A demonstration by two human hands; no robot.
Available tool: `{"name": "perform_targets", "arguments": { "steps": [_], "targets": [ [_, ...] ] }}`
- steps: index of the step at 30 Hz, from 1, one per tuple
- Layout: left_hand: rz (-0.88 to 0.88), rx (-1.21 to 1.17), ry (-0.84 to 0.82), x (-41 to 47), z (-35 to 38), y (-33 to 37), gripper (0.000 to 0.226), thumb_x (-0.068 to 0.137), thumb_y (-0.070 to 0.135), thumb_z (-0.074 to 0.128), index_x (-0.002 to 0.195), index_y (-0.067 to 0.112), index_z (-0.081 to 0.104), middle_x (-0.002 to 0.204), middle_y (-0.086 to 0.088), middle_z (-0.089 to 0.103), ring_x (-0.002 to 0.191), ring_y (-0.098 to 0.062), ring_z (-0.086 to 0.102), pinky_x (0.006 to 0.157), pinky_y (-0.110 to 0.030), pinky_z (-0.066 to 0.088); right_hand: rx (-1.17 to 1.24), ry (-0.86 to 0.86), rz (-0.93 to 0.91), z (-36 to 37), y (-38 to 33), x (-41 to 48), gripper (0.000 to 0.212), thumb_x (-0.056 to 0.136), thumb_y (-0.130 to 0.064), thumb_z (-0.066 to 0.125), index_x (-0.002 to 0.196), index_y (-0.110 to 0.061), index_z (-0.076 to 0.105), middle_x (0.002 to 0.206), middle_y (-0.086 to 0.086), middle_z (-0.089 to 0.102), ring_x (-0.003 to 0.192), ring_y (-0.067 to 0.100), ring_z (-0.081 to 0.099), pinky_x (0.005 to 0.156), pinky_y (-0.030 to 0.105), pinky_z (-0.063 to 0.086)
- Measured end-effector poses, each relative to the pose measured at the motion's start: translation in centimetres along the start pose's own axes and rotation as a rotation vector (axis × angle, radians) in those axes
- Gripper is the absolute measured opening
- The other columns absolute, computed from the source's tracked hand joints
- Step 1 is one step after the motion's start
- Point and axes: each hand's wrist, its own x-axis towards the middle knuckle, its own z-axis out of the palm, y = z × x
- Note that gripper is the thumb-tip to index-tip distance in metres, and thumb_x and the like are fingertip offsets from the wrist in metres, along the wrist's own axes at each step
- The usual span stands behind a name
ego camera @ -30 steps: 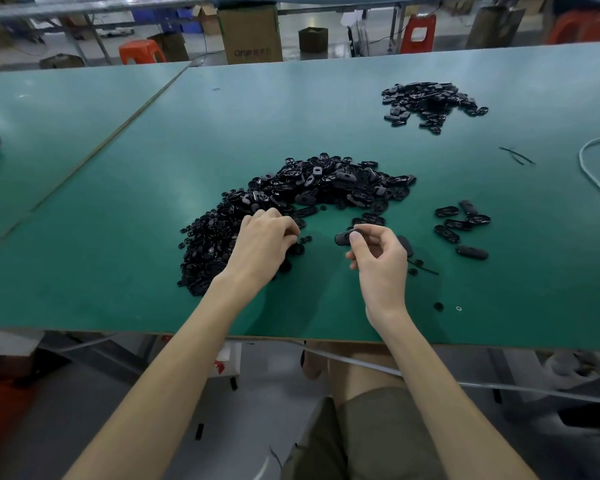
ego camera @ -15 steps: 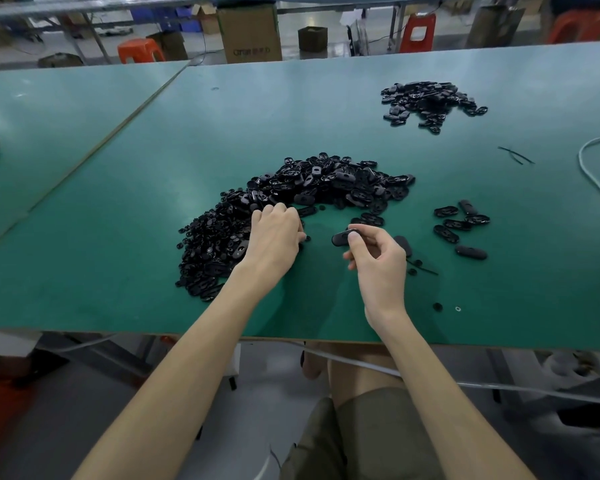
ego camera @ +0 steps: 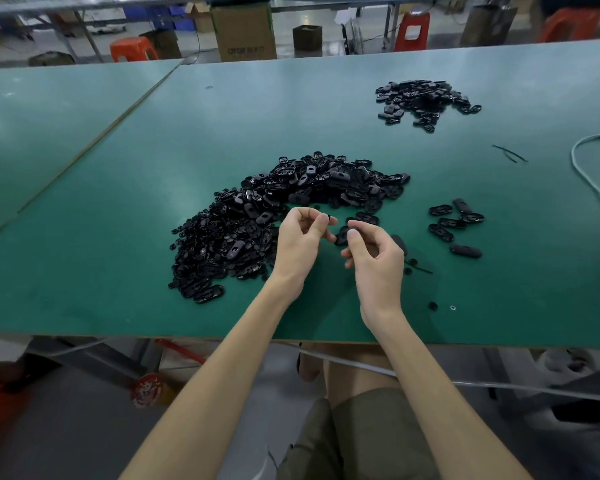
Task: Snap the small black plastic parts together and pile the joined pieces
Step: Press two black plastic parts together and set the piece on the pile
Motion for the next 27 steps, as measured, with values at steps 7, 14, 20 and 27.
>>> {"name": "perform_targets", "arguments": {
  "steps": [7,14,20,27],
  "targets": [
    [0.055,-0.054,0.001,-0.5,-0.4,-0.8,0.015,0.091,0.009,0.078,0.095,0.014,0.064,0.097,-0.009,0.074,0.086,-0.015,0.069,0.072,-0.022,0.049,0.032,0.018,0.009,0.0,0.2,0.0,0.013,0.100,-0.009,0.064,0.110,-0.017,0.070,0.093,0.000,0.073,0.071,0.005,0.068,0.062,0.020,0.053],
    [0.135,-0.046,-0.081,-0.6,-0.7,-1.0,0.009,0.094,0.011,0.074,0.101,0.016,0.077,0.085,0.007,0.072,0.076,-0.010,0.062,0.066,-0.018,0.047,0.047,0.021,0.010,0.2,0.2,0.0,0.014,0.099,-0.008,0.065,0.108,-0.018,0.066,0.093,-0.003,0.072,0.072,0.006,0.069,0.062,0.020,0.053],
    [0.134,-0.058,-0.069,-0.5,-0.7,-1.3,0.011,0.090,0.005,0.077,0.098,0.012,0.078,0.091,0.002,0.077,0.083,-0.011,0.069,0.078,-0.019,0.054,0.050,0.021,0.008,0.2,0.2,0.0,0.015,0.098,-0.007,0.065,0.108,-0.018,0.065,0.093,-0.003,0.072,0.073,0.007,0.070,0.063,0.020,0.053],
    [0.116,-0.116,-0.045,-0.5,-0.6,-1.4,0.011,0.088,0.006,0.079,0.097,0.007,0.073,0.082,-0.002,0.075,0.075,-0.014,0.070,0.075,-0.019,0.053,0.062,0.011,0.008,0.3,0.1,0.0,0.019,0.096,-0.003,0.066,0.102,-0.020,0.061,0.092,0.000,0.072,0.072,0.010,0.071,0.061,0.019,0.052]
  ]
}}
